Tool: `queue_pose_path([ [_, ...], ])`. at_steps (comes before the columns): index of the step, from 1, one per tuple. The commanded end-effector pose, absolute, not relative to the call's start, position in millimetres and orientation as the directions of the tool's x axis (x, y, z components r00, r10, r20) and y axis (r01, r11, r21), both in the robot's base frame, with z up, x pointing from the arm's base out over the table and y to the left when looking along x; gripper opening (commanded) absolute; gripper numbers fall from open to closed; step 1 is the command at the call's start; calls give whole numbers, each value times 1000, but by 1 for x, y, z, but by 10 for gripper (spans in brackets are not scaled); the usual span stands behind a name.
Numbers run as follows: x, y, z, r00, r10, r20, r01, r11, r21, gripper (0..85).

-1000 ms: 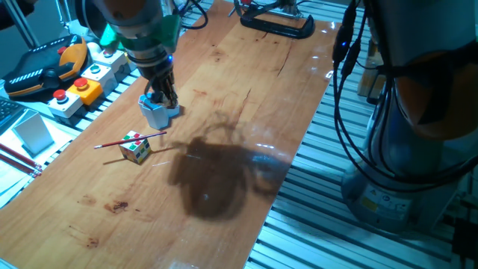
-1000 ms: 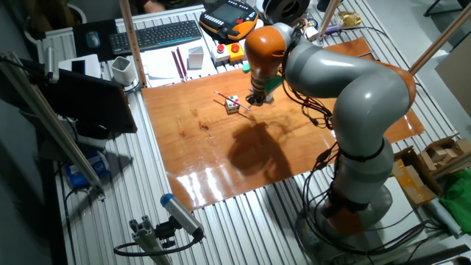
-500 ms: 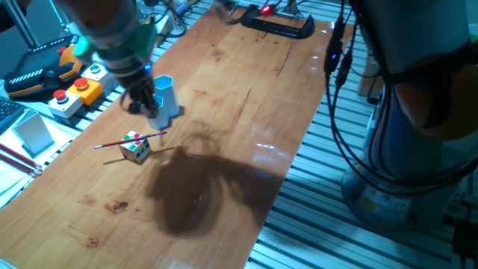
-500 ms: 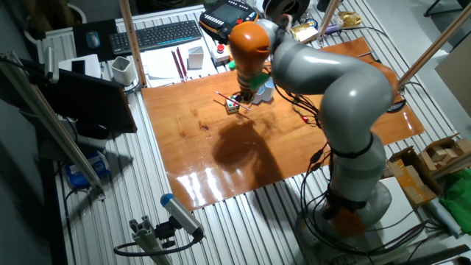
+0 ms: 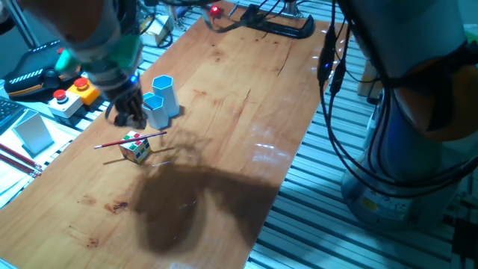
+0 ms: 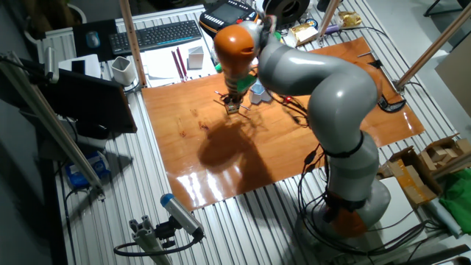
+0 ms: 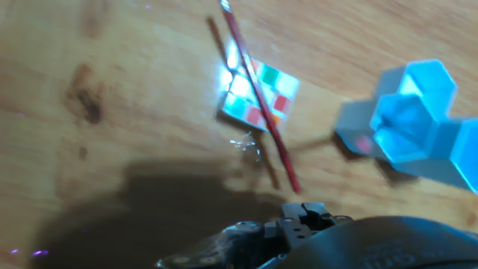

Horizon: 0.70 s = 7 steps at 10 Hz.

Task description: Put the pen into the pen holder

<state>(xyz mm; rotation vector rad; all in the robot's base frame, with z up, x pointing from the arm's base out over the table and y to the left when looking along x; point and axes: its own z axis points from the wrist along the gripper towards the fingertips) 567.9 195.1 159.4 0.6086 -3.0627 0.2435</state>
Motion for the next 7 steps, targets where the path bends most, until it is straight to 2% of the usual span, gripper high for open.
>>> queue_pose_path([
  [1,570,199,157,-924,-381,41,-383,911,-152,7],
  [7,590,209,139,-922,-383,61,-387,915,-115,7],
])
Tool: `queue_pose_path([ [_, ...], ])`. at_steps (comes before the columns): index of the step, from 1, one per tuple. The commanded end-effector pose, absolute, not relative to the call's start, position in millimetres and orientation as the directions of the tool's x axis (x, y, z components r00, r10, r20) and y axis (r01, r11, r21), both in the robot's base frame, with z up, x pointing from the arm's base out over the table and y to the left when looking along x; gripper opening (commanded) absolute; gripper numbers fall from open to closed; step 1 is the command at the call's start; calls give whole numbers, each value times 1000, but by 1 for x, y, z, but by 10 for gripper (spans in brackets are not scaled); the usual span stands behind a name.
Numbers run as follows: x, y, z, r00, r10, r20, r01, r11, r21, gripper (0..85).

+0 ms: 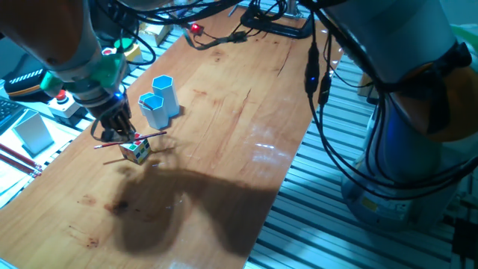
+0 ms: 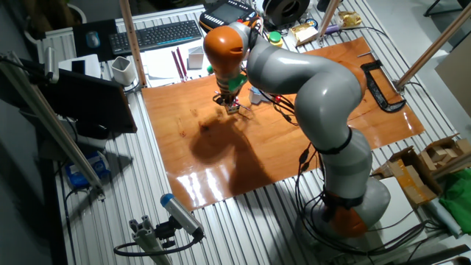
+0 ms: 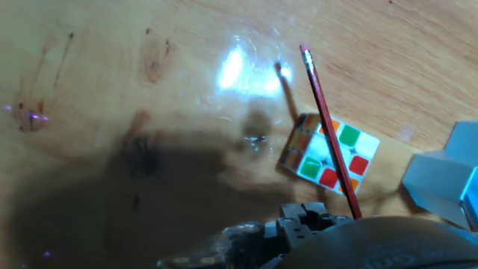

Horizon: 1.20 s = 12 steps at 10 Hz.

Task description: Put the pen into the pen holder

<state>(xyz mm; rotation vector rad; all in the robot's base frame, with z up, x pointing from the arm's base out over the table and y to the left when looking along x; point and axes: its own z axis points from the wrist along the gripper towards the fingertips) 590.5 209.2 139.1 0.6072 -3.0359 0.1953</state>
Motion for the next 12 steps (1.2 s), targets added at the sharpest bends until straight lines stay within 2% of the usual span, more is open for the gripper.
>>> queue_pose_path([
  [1,592,211,138,-927,-369,69,-374,920,-112,7],
  [5,596,215,130,-944,-322,70,-328,937,-116,7],
  [12,617,208,112,-905,-413,103,-425,893,-146,7],
])
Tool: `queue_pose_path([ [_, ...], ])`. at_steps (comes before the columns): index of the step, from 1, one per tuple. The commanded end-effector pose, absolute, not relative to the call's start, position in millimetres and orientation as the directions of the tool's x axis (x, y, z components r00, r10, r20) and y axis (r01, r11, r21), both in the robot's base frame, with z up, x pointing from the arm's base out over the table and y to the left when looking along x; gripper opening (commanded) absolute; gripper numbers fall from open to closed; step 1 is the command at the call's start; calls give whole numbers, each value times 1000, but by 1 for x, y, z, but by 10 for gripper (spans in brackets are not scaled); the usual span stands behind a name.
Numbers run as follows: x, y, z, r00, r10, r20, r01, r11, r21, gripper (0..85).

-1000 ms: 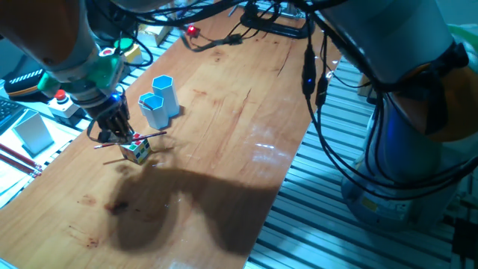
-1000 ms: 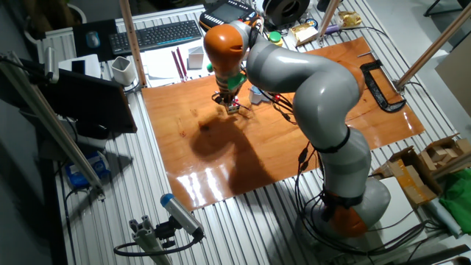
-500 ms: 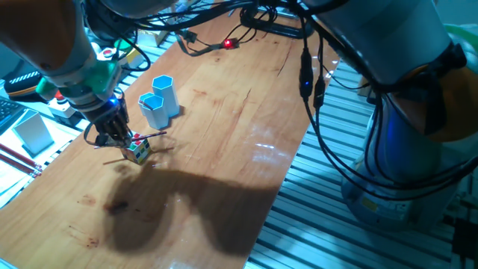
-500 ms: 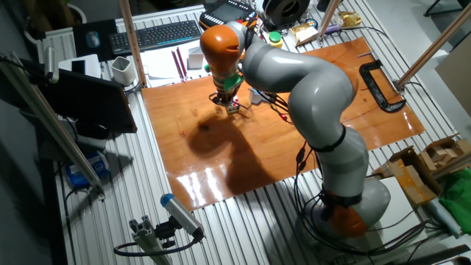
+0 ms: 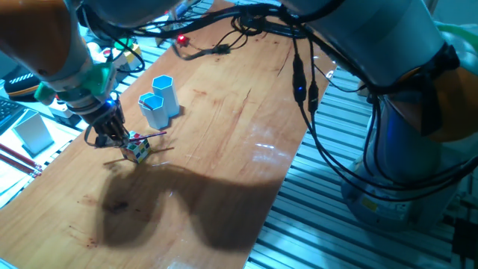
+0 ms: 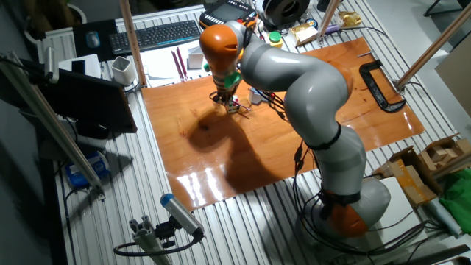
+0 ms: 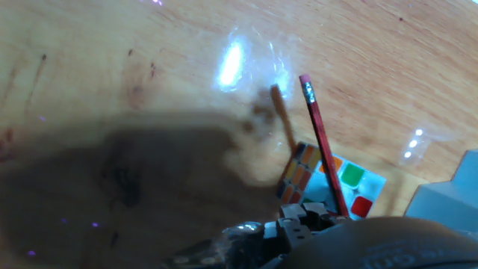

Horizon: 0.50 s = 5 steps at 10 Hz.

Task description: Put the pen into the pen holder

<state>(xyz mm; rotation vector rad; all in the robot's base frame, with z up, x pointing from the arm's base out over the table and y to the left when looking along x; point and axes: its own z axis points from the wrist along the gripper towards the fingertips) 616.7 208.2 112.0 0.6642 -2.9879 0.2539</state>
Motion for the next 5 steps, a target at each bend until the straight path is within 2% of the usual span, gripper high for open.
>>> queue_pose_path([
  [1,617,208,112,-902,-417,113,-430,892,-141,7],
  [5,617,207,111,-910,-397,123,-412,901,-137,7],
])
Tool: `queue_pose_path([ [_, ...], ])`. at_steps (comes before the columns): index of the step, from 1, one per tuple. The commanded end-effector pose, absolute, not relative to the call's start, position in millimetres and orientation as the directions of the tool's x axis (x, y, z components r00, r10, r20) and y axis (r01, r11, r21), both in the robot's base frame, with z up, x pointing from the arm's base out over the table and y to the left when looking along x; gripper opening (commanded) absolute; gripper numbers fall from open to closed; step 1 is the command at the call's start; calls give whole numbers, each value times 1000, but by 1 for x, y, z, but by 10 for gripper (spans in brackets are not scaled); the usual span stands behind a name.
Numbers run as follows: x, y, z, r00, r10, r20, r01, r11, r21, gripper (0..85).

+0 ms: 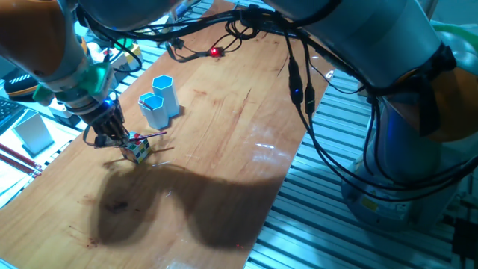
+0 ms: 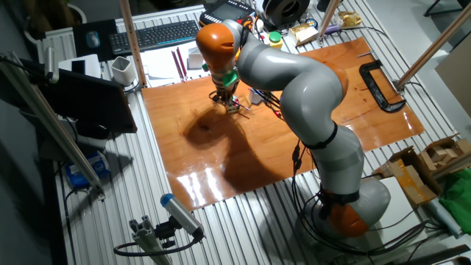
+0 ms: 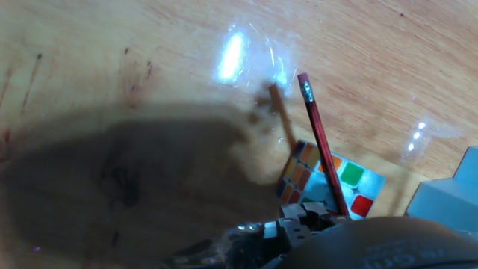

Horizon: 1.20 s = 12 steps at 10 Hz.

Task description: Put the pen into the pen holder

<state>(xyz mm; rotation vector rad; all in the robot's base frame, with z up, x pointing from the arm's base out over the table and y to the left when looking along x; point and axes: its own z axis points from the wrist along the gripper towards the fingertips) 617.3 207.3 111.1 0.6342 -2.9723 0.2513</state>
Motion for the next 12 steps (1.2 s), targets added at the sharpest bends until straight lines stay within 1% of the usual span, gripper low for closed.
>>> queue_pose_path([
  [1,617,207,111,-909,-396,129,-413,898,-151,7],
  [4,617,207,111,-912,-396,109,-409,897,-168,7],
  [6,617,207,111,-907,-407,109,-419,897,-141,7],
  [8,617,207,111,-904,-411,116,-424,895,-139,7],
  [10,623,214,115,-915,-394,87,-402,907,-127,7],
  [12,629,221,119,-916,-392,80,-400,907,-135,7],
])
